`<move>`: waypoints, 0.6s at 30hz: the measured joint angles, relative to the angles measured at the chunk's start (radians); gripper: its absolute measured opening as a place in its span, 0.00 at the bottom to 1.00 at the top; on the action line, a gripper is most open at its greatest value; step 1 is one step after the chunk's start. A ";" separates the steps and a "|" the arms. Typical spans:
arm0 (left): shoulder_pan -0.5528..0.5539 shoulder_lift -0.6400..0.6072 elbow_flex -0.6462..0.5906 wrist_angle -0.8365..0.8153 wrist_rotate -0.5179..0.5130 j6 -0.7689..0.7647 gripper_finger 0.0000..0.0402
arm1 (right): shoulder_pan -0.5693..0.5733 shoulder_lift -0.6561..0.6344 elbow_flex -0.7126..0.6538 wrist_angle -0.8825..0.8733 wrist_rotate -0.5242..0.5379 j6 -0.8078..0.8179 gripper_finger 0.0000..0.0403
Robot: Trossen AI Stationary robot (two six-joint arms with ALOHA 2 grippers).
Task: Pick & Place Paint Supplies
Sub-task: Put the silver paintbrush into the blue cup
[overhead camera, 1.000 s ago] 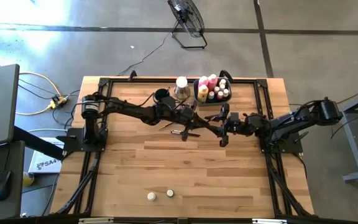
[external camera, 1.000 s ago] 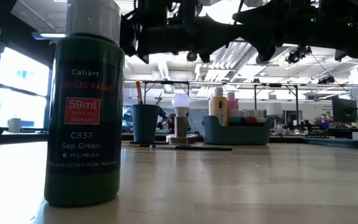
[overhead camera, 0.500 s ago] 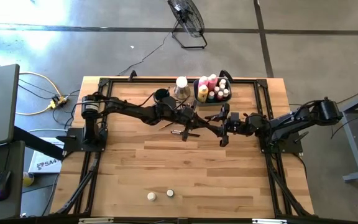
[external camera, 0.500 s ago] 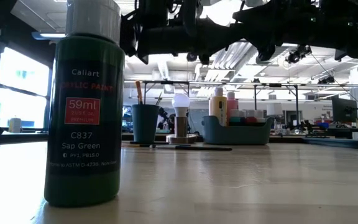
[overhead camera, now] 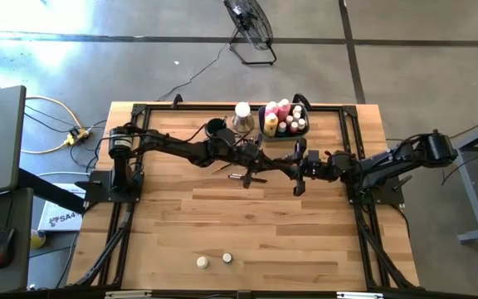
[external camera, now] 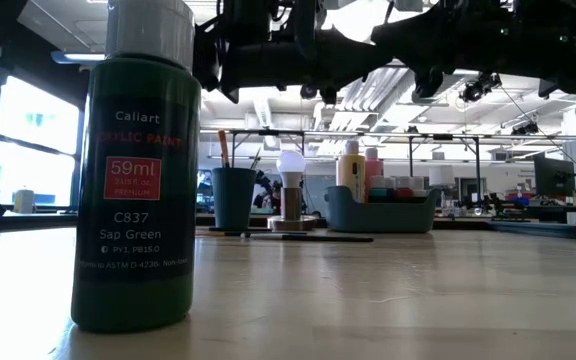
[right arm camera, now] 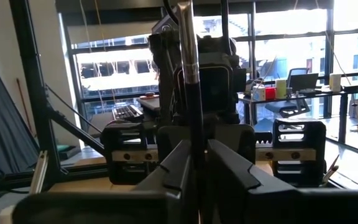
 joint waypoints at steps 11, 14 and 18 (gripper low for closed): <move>0.000 0.000 -0.001 0.000 -0.001 -0.005 0.03 | 0.000 0.000 0.000 0.000 0.000 -0.015 0.06; 0.000 0.000 -0.001 0.000 -0.001 -0.004 0.03 | 0.000 0.000 0.000 0.000 0.000 -0.019 0.06; 0.000 0.000 -0.001 0.000 -0.001 -0.004 0.03 | 0.000 0.000 0.000 0.000 0.000 -0.019 0.06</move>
